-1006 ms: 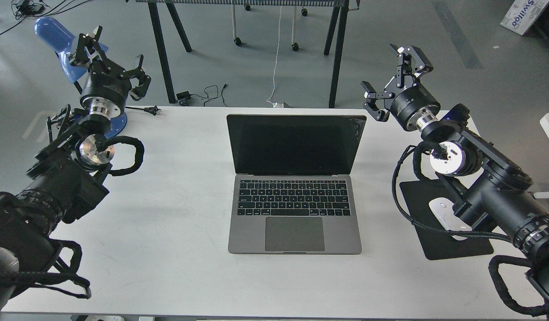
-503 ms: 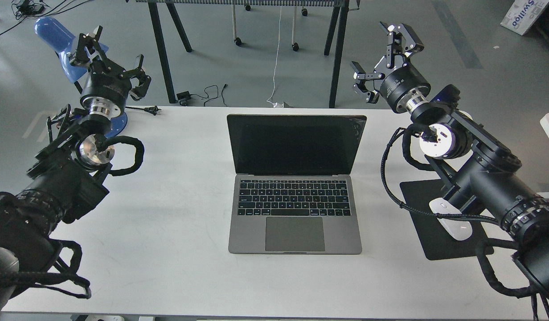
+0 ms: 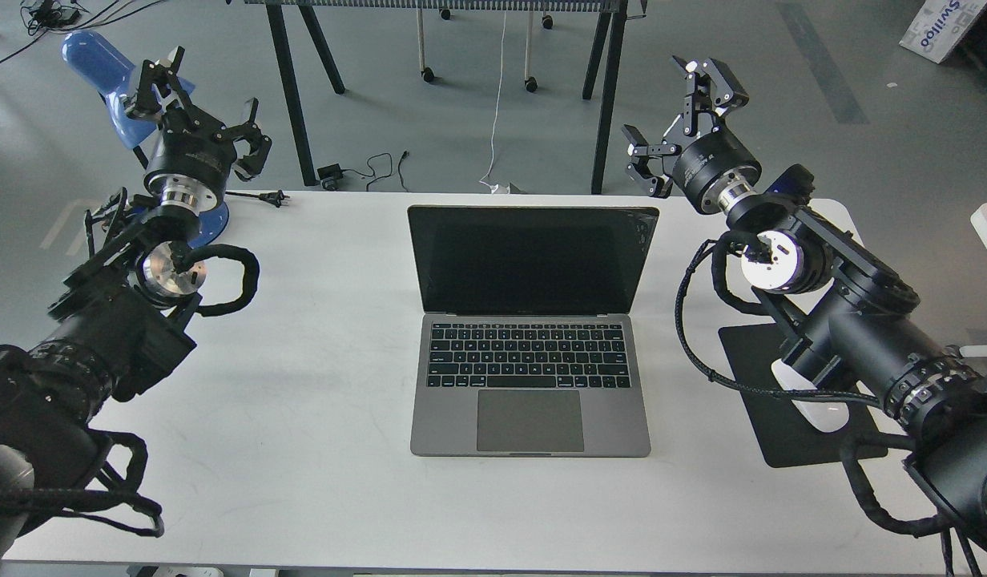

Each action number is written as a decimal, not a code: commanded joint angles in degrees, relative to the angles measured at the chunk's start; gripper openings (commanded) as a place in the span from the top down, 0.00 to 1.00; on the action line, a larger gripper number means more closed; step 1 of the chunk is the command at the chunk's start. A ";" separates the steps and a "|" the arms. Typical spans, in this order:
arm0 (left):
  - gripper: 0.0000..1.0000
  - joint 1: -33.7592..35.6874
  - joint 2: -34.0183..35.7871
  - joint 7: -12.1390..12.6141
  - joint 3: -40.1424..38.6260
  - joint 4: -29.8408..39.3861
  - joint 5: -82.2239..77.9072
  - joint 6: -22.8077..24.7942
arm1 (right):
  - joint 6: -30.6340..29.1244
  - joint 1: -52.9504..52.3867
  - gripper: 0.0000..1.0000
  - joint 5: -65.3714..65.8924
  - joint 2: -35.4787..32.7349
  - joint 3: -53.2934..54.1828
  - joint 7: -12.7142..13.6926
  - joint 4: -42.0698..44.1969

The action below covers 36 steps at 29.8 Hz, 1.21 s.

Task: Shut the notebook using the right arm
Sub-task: 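Hook the right gripper behind the laptop screen's top edge, then push the screen down toward the keyboard with the right gripper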

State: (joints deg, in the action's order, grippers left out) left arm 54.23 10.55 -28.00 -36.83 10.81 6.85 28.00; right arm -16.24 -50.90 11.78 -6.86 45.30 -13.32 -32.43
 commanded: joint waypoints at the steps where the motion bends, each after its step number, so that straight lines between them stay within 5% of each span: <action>1: 0.00 0.00 0.00 0.00 0.00 0.00 0.01 0.00 | -0.11 0.45 0.00 -0.18 -0.09 -1.53 -0.04 -0.18; 36: 0.00 -0.09 0.00 0.00 0.00 0.00 0.01 0.00 | -0.11 15.48 0.00 0.08 -9.32 -9.36 0.66 -23.12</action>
State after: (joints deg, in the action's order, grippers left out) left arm 54.23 10.55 -28.00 -36.83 10.81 6.86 28.00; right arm -16.26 -36.82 11.59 -16.14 36.16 -12.64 -54.87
